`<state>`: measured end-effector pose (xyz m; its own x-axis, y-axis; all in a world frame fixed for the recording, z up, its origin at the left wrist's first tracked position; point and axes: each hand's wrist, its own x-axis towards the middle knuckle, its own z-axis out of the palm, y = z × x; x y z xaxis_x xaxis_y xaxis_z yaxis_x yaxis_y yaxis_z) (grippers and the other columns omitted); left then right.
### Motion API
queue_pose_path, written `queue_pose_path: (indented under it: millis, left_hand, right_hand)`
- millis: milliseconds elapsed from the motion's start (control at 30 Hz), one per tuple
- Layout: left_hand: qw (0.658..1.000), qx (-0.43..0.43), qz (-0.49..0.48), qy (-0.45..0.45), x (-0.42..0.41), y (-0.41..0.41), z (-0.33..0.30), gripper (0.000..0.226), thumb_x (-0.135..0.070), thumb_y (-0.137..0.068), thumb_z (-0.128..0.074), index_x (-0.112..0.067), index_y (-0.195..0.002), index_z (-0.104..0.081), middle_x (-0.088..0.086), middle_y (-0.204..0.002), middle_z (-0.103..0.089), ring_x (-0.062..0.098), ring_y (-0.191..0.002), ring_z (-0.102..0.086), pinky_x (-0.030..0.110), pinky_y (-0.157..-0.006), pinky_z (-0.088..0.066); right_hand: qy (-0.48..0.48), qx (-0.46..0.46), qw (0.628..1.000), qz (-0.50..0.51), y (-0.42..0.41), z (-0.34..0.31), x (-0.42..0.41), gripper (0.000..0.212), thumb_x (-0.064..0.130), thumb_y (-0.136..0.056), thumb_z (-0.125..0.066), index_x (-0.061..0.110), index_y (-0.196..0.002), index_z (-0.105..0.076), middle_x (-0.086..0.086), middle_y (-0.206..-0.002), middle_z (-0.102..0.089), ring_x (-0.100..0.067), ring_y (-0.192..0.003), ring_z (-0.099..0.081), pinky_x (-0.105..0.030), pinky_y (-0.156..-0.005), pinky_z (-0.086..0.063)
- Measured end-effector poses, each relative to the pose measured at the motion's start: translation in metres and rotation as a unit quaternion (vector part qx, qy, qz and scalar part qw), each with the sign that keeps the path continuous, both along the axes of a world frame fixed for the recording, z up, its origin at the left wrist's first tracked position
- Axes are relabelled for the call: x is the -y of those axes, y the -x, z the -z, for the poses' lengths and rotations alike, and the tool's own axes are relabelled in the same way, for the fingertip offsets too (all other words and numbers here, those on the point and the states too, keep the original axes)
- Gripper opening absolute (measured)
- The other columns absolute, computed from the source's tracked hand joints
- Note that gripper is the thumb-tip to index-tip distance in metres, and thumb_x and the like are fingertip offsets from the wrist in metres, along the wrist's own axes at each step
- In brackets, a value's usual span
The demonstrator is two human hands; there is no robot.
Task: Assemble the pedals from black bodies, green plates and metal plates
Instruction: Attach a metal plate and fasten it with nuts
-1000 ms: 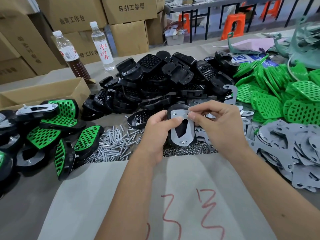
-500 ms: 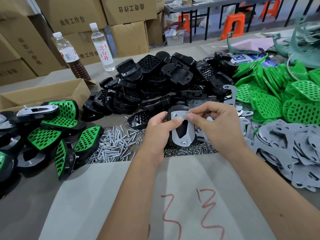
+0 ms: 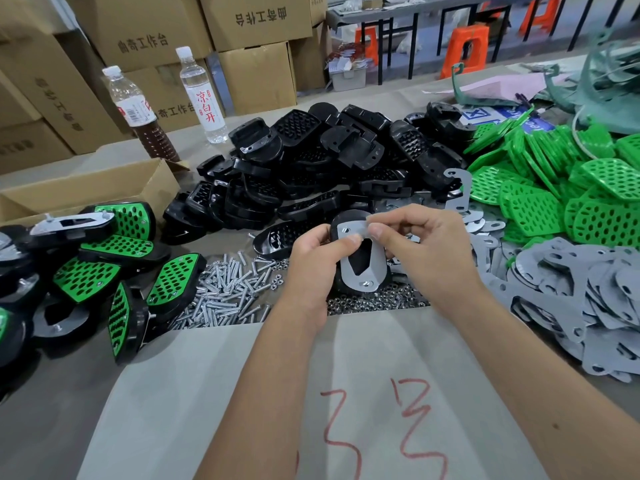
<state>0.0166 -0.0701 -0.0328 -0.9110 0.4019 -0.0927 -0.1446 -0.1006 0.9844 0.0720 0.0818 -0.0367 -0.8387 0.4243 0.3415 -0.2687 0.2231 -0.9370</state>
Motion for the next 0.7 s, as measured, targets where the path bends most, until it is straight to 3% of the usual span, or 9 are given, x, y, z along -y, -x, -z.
queue_pose_path:
  millis: [100,200,267,333,433,567,633,700]
  left_hand:
    - [1.0,0.005,-0.006,-0.002,0.0004,0.0007,0.0013,0.014,-0.013,-0.091,-0.072,-0.009,-0.105,-0.075,0.013,-0.098,-0.078,0.021,-0.085,-0.073,0.039,-0.079,-0.057]
    - [1.0,-0.001,-0.001,0.009,-0.0005,0.0003,0.0015,0.01,-0.01,-0.094,-0.07,-0.01,-0.103,-0.075,0.007,-0.094,-0.077,0.02,-0.084,-0.072,0.036,-0.077,-0.056]
    - [1.0,0.0,-0.003,0.009,-0.0012,-0.0005,0.0013,0.011,-0.01,-0.094,-0.07,-0.009,-0.103,-0.075,0.01,-0.095,-0.077,0.021,-0.085,-0.072,0.038,-0.079,-0.056]
    - [1.0,0.005,-0.012,0.006,-0.0013,-0.0005,0.0011,0.013,-0.01,-0.094,-0.07,-0.007,-0.106,-0.075,0.014,-0.1,-0.079,0.021,-0.086,-0.073,0.04,-0.08,-0.057]
    - [1.0,0.015,-0.025,-0.003,-0.001,0.0008,0.001,0.014,-0.011,-0.094,-0.069,-0.009,-0.106,-0.075,0.011,-0.1,-0.08,0.02,-0.085,-0.075,0.037,-0.077,-0.061]
    - [1.0,0.017,-0.021,-0.002,-0.0016,0.0001,0.0004,0.014,-0.011,-0.095,-0.069,-0.009,-0.106,-0.076,0.009,-0.099,-0.08,0.018,-0.084,-0.075,0.032,-0.07,-0.061]
    - [0.999,0.027,-0.032,-0.011,-0.0008,0.0009,0.0,0.014,-0.011,-0.095,-0.068,-0.007,-0.107,-0.075,0.008,-0.095,-0.08,0.018,-0.08,-0.075,0.032,-0.066,-0.061]
    - [0.998,0.041,-0.041,-0.017,0.0,0.0018,-0.0006,0.016,-0.011,-0.095,-0.068,-0.006,-0.108,-0.074,0.007,-0.096,-0.08,0.019,-0.081,-0.075,0.035,-0.069,-0.063]
  right_hand:
    - [-0.035,-0.005,0.999,0.017,0.0002,0.0014,0.0002,0.012,0.01,-0.088,-0.082,0.021,-0.092,-0.083,0.002,-0.081,-0.075,-0.015,-0.076,-0.065,-0.043,-0.07,-0.061]
    - [-0.063,-0.023,0.997,0.044,0.0006,0.0027,0.0005,0.01,0.015,-0.084,-0.086,0.022,-0.081,-0.079,0.01,-0.072,-0.072,-0.005,-0.064,-0.058,-0.024,-0.063,-0.05]
    - [-0.06,-0.026,0.997,0.049,-0.0002,0.0023,0.0018,0.015,0.017,-0.082,-0.087,0.022,-0.075,-0.076,0.008,-0.069,-0.071,-0.005,-0.061,-0.056,-0.021,-0.06,-0.047]
    - [-0.066,-0.029,0.996,0.058,-0.0008,0.003,0.0028,0.024,0.021,-0.083,-0.087,0.018,-0.066,-0.07,0.006,-0.062,-0.066,-0.007,-0.058,-0.052,-0.02,-0.059,-0.045]
    - [-0.084,-0.038,0.992,0.083,-0.0024,0.003,0.0042,0.05,0.034,-0.095,-0.075,0.012,-0.056,-0.052,0.011,-0.05,-0.042,-0.006,-0.052,-0.036,-0.02,-0.056,-0.033]
    - [-0.028,-0.037,0.999,0.028,-0.0037,-0.0018,0.0067,0.03,0.033,-0.106,-0.055,0.019,-0.092,-0.077,0.018,-0.06,-0.057,0.0,-0.052,-0.048,-0.013,-0.055,-0.037]
    - [-0.016,-0.024,0.999,0.024,-0.0042,-0.0023,0.0078,0.047,0.037,-0.108,-0.053,0.019,-0.069,-0.073,0.013,-0.05,-0.051,0.0,-0.048,-0.048,-0.018,-0.057,-0.042]
    - [0.004,-0.03,0.998,0.059,-0.0054,-0.0033,0.0058,0.066,0.045,-0.106,-0.053,0.009,-0.052,-0.059,0.006,-0.042,-0.038,-0.006,-0.043,-0.037,-0.022,-0.05,-0.037]
